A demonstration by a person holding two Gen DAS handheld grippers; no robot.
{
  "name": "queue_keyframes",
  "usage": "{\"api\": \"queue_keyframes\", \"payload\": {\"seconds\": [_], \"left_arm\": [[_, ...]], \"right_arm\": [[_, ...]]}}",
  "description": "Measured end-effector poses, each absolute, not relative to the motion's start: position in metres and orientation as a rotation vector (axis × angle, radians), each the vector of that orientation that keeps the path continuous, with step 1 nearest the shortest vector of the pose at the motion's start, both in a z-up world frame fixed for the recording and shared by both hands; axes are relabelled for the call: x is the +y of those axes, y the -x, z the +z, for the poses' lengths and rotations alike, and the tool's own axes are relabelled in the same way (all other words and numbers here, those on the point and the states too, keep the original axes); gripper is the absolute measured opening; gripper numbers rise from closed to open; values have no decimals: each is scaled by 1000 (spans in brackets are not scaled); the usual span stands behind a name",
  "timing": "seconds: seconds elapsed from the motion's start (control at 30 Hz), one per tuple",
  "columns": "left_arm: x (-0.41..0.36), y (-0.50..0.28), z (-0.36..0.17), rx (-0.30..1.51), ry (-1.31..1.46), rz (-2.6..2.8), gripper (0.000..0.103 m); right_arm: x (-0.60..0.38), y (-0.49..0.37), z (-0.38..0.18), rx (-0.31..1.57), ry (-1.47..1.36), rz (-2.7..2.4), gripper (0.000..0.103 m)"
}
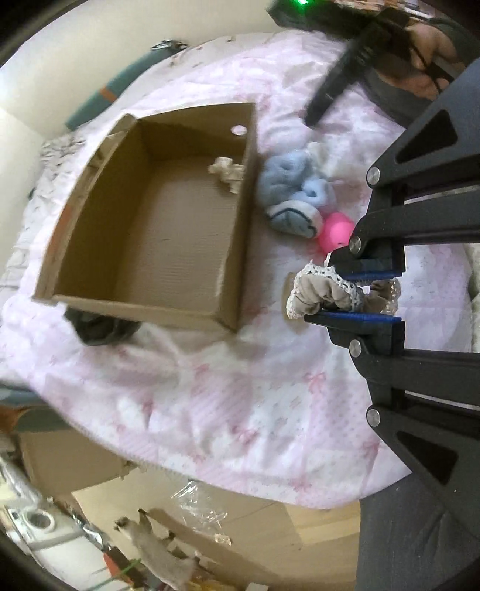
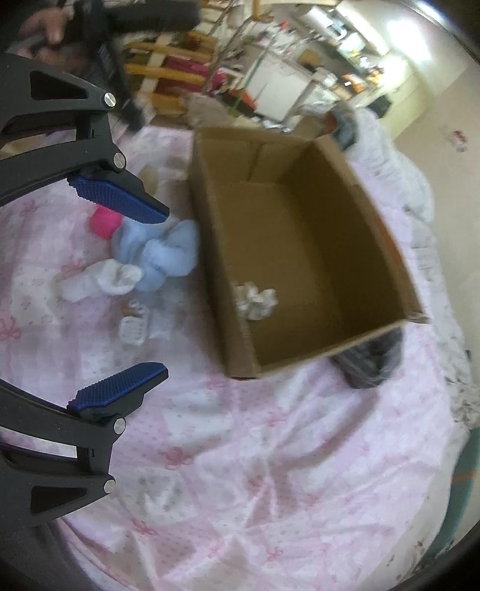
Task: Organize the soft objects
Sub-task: 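Grasp the lace scrunchie with the left gripper while the right gripper grasps the white sock, then lift the lace scrunchie and white sock and carry both over the box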
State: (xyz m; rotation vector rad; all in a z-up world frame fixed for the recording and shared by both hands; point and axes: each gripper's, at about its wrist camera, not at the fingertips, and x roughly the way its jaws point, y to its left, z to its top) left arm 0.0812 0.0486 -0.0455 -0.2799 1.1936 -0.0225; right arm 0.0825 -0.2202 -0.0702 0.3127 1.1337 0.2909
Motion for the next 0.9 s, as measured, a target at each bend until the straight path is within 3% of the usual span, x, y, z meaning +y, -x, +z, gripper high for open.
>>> {"api": "queue_keyframes", "payload": {"seconds": [0.1,0.23,0.47,0.7,0.73,0.9], "left_arm": [[47,-84,-47,1163,269,1,12],[50,-88,-53,1168,260,0,12],[39,-92,-58,1157,210,6,12],[37,-95,-65,1176,216,8,12],[37,-95,-65,1176,216,8,12],[36,-95,-65,1171,204,8,12]], "right_arm": [[-208,-81,-83,1204,-280,335,80],[-192,-79,-97,1288,-243,405,62],[-171,-74,-121,1377,-145,389,54],[-163,-74,-128,1391,-120,423,29],[-161,-73,-129,1395,-114,433,18],[-156,-72,-120,1369,-108,471,13]]}}
